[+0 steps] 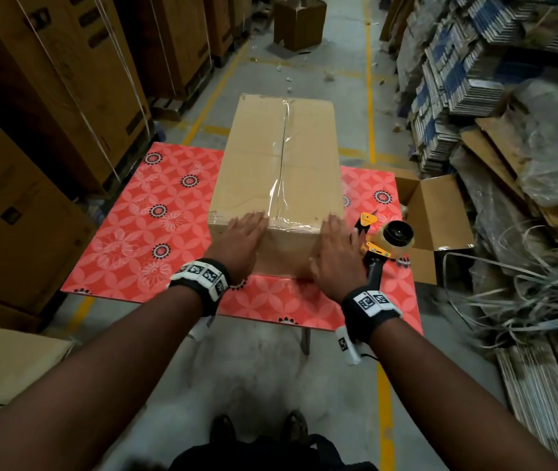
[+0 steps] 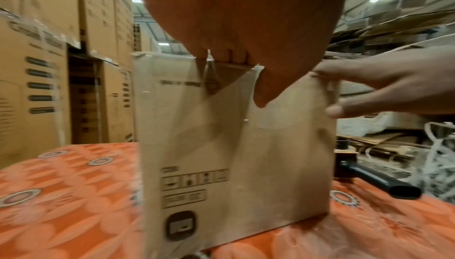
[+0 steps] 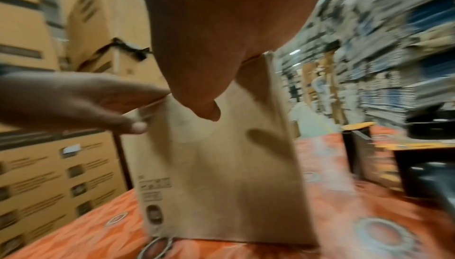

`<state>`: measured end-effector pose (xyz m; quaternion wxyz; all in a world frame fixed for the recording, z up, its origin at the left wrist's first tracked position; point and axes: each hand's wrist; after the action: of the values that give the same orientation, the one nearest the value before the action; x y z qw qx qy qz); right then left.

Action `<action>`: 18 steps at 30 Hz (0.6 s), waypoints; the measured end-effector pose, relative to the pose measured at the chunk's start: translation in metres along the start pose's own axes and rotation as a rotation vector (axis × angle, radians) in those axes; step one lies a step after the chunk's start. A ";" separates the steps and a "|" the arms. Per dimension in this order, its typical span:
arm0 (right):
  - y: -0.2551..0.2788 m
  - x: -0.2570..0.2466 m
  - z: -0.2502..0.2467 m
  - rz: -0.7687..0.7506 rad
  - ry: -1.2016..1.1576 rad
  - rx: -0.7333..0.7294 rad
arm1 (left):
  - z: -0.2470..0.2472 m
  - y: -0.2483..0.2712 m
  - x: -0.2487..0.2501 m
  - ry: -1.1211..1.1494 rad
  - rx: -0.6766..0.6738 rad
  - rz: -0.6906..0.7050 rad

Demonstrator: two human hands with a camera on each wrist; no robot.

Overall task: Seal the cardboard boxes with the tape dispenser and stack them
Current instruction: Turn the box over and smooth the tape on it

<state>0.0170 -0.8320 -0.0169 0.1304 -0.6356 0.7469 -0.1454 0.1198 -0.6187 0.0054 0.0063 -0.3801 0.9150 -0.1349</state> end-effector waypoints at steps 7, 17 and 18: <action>0.005 0.016 -0.011 0.022 -0.074 0.042 | -0.008 -0.008 0.010 -0.080 -0.062 -0.033; 0.010 0.020 -0.003 -0.046 -0.025 -0.018 | 0.010 -0.015 0.038 -0.045 0.011 -0.002; 0.011 0.020 -0.004 -0.039 -0.006 -0.017 | 0.008 -0.009 0.027 -0.046 0.027 -0.048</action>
<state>0.0024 -0.8503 -0.0180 0.1242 -0.6517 0.7351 -0.1396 0.1080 -0.6452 0.0022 0.0294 -0.4047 0.9034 -0.1383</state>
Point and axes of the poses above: each hand's wrist, its own y-axis away from the middle knuckle, its own z-axis out of the palm, x = y × z, and after that the axes turned 15 degrees about x, right-handed
